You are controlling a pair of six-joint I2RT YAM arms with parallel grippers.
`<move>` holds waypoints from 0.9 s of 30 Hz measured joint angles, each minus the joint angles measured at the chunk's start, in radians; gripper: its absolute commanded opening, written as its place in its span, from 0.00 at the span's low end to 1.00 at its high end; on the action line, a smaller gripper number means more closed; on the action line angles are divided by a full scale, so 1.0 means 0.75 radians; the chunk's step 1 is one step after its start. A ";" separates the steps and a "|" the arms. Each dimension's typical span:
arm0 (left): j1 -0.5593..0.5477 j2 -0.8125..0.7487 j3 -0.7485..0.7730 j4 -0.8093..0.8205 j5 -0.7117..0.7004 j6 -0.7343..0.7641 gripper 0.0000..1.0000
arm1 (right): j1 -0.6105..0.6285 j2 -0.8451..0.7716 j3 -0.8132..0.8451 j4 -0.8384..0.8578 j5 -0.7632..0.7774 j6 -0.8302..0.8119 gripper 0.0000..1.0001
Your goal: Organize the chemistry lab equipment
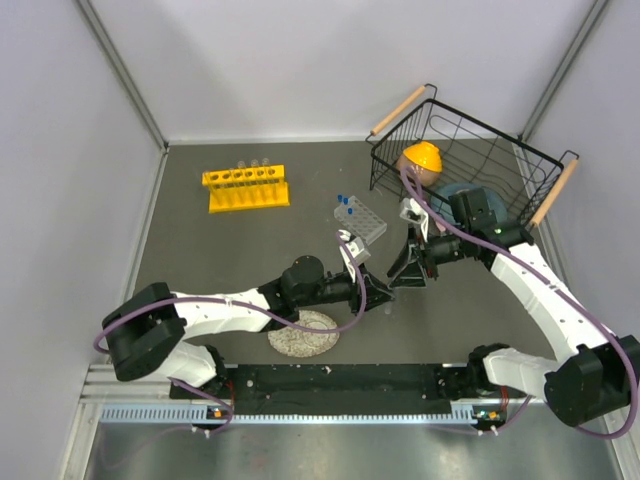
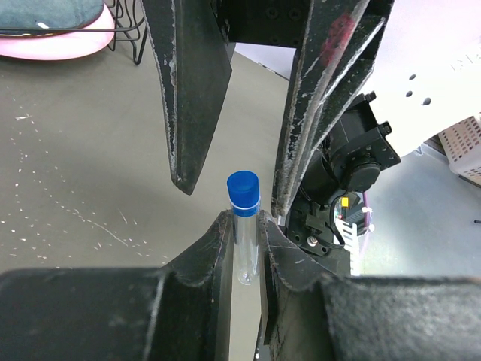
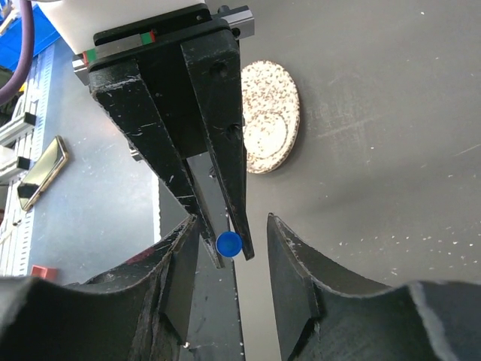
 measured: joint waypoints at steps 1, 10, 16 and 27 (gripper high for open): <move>0.000 0.000 0.000 0.000 0.000 0.000 0.00 | 0.000 0.001 0.000 0.000 0.003 0.000 0.38; -0.001 -0.001 -0.001 0.002 -0.012 0.000 0.00 | 0.010 0.011 -0.001 -0.004 0.046 -0.004 0.30; -0.001 -0.002 -0.001 -0.005 -0.035 -0.001 0.00 | 0.027 0.011 -0.001 -0.022 0.060 -0.010 0.08; -0.006 -0.121 -0.040 -0.083 -0.135 0.002 0.65 | 0.043 0.011 0.035 -0.030 0.143 -0.027 0.01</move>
